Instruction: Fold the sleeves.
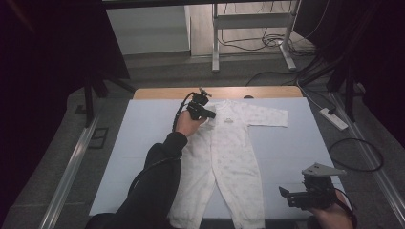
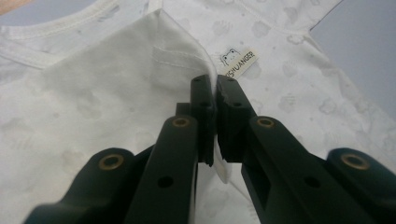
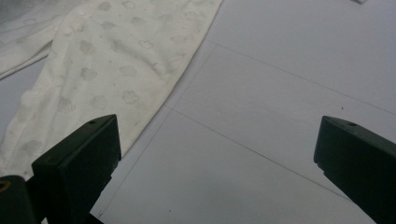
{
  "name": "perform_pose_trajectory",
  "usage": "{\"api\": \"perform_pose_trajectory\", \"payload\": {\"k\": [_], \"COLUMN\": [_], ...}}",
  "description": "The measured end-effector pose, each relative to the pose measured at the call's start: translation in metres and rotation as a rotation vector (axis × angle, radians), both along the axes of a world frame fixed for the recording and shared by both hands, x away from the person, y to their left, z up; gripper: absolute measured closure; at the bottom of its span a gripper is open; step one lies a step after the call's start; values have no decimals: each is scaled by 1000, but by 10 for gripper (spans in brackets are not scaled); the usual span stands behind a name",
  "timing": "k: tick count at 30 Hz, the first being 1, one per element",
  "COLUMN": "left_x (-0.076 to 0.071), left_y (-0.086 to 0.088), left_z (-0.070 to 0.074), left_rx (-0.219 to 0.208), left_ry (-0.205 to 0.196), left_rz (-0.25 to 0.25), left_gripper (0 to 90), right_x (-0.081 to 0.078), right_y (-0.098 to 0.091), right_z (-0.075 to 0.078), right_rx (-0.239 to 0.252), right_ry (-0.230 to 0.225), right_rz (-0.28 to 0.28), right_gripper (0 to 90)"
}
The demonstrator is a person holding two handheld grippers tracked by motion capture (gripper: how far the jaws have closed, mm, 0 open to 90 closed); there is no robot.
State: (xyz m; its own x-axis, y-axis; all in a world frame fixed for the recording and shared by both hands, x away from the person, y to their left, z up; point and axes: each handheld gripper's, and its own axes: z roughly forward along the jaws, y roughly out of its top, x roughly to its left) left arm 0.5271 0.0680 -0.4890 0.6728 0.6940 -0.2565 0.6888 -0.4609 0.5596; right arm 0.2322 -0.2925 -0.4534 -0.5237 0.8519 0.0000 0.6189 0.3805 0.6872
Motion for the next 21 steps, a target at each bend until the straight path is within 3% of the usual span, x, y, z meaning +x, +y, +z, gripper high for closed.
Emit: {"api": "perform_pose_trajectory", "payload": {"k": [10,21], "left_x": [2,1], "left_y": [-11,-24], "left_z": [-11,-15], "left_rx": [25,-15], "left_ry": [9,1], "left_rz": [-17,-37], "left_gripper": [839,695], "right_x": [0,0], "right_y": [0,0], "right_z": [0,0], "right_rx": [0,-1], "right_ry": [0,1], "right_rz": [2,5], "right_gripper": [6,6]}}
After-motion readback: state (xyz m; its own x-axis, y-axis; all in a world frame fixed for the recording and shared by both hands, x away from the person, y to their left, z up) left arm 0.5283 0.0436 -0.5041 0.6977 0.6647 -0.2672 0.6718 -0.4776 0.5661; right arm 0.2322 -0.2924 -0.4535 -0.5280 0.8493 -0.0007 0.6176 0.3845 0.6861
